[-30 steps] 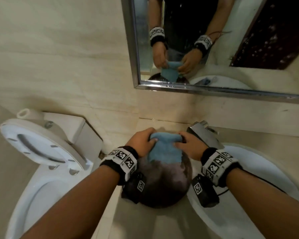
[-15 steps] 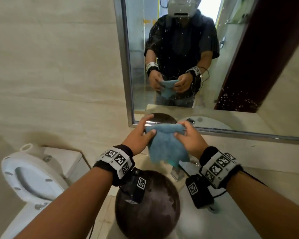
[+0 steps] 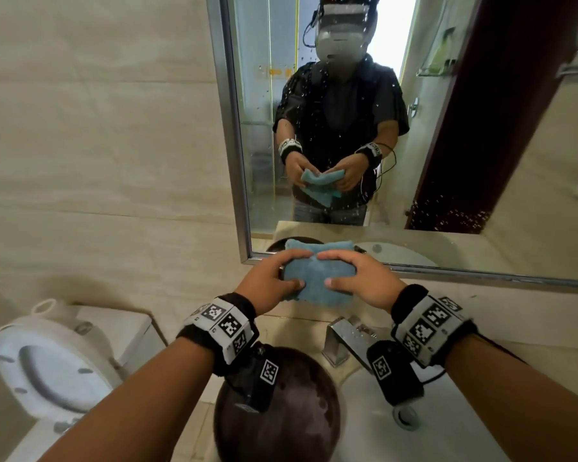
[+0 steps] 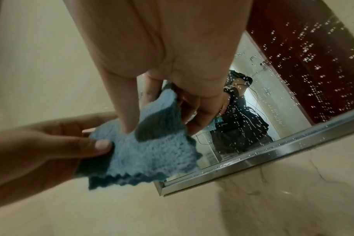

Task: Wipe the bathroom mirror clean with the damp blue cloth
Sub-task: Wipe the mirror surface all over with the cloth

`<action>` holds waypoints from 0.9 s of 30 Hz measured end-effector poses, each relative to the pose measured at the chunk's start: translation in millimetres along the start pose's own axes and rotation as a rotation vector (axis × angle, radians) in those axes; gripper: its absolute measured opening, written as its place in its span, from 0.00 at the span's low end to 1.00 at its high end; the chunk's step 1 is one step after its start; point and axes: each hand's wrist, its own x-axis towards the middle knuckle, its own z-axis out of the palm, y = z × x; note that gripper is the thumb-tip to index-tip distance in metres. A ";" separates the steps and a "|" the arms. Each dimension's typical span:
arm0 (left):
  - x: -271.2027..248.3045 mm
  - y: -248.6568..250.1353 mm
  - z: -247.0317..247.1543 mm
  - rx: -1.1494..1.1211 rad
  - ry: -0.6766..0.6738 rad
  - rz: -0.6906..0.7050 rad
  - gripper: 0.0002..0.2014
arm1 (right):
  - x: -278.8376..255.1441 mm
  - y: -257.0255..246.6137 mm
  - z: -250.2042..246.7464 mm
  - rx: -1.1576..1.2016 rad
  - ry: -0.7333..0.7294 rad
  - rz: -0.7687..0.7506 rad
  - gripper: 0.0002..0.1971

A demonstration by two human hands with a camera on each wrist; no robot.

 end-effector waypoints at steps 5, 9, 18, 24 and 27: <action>4.4 11.2 -6.8 0.074 0.051 0.042 0.21 | 5.5 -4.1 4.3 -0.284 0.101 -0.075 0.29; 6.1 19.4 -15.0 0.255 0.066 0.153 0.10 | 6.8 -2.3 0.2 -0.301 0.097 -0.076 0.12; 0.1 37.6 -16.0 0.466 0.338 0.112 0.20 | 8.4 -14.0 -2.6 -0.032 0.236 -0.014 0.09; 6.4 68.0 -16.8 0.360 0.129 0.014 0.37 | 18.7 -31.2 -4.1 0.268 0.146 -0.135 0.10; 6.6 75.7 -21.4 0.258 0.118 0.008 0.38 | 25.1 -34.8 -6.9 0.335 0.034 -0.183 0.11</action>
